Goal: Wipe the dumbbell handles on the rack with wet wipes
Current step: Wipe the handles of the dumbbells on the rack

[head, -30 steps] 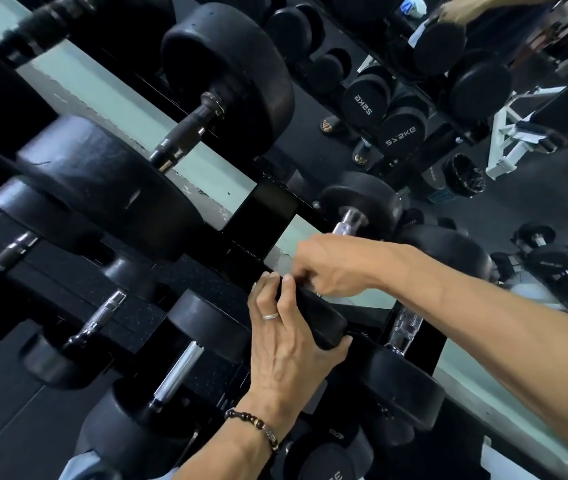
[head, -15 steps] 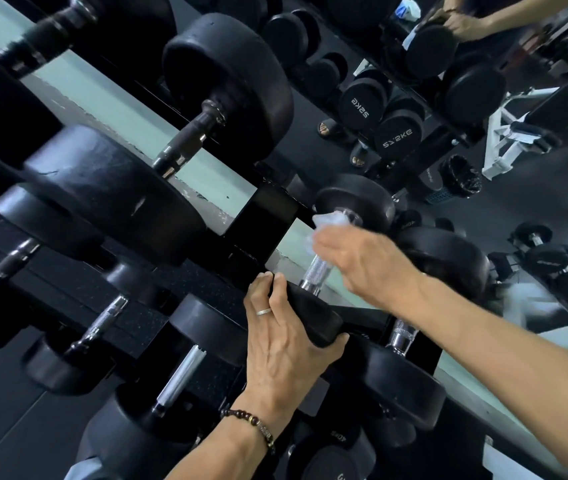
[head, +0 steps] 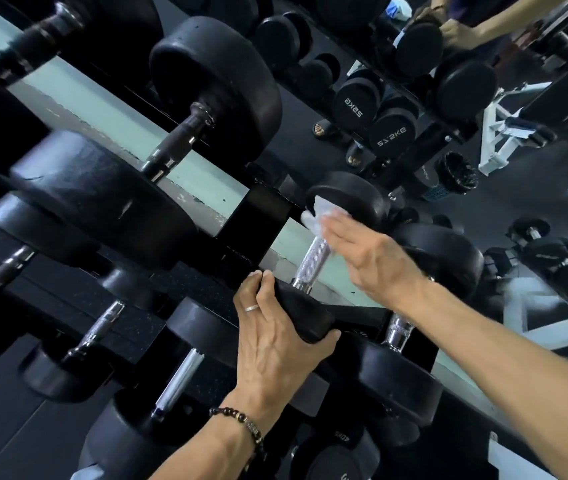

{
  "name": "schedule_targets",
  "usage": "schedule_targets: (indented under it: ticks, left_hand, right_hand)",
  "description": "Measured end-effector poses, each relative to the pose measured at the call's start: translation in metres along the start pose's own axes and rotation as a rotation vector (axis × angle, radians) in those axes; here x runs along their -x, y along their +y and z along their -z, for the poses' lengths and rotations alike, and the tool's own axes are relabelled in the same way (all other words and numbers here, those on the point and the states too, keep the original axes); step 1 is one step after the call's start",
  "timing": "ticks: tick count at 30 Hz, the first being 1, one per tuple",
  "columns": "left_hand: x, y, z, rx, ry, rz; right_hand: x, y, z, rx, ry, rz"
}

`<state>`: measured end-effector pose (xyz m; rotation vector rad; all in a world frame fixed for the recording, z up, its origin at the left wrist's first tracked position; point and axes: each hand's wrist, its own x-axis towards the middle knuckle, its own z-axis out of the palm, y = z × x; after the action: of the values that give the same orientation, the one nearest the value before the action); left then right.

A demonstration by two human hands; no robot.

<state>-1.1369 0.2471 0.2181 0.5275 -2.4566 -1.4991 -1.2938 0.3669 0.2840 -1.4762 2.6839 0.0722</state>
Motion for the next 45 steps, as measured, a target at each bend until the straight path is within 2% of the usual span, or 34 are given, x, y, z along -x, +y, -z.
schedule_targets:
  ticks: [4,9,12,14,18,21,23,26,28,32,34,37,42,45]
  left_hand:
    - [-0.001,-0.003,0.002,-0.034,-0.008,-0.022]
    - [-0.004,-0.002,0.008,-0.016,-0.080,0.059]
    - [-0.007,-0.004,0.013,-0.048,-0.081,0.073]
    - [-0.009,-0.003,0.017,-0.076,-0.102,0.083]
    - [-0.015,-0.005,0.030,-0.219,-0.101,0.105]
    - [-0.022,-0.013,0.036,-0.361,-0.025,0.078]
    - [-0.024,-0.016,0.038,-0.401,-0.045,0.072]
    - [-0.026,-0.019,0.040,-0.416,-0.068,0.078]
    - [-0.029,-0.023,0.044,-0.413,-0.072,0.081]
    - [-0.034,-0.026,0.049,-0.382,-0.111,0.089]
    - [-0.036,-0.025,0.052,-0.367,-0.125,0.099]
    - [-0.040,-0.025,0.057,-0.392,-0.170,0.114]
    - [-0.042,-0.020,0.062,-0.365,-0.191,0.134]
    - [-0.041,-0.016,0.065,-0.364,-0.228,0.150]
  right_hand:
    - [0.012,-0.029,-0.013,-0.081,-0.086,0.188]
    - [-0.008,-0.001,-0.002,-0.157,0.054,-0.083]
    - [0.005,-0.031,-0.008,-0.295,0.010,0.021]
    - [0.004,-0.034,-0.003,-0.335,-0.088,0.046]
    - [-0.021,-0.014,0.002,-0.329,-0.096,-0.143]
    - [-0.010,-0.043,-0.003,-0.391,-0.091,-0.040]
    - [-0.004,-0.050,-0.002,-0.429,-0.118,0.016]
    - [-0.018,-0.032,-0.006,-0.263,0.053,-0.046]
    - [-0.020,-0.034,-0.010,-0.278,0.101,-0.071]
    - [-0.011,-0.061,-0.003,-0.450,-0.075,0.110]
    - [-0.025,-0.045,0.000,-0.390,-0.095,0.078]
    - [-0.039,-0.013,-0.002,-0.259,0.079,-0.096]
    - [-0.008,-0.060,-0.018,-0.402,0.032,0.106]
    - [-0.022,-0.037,-0.015,-0.373,0.057,0.021]
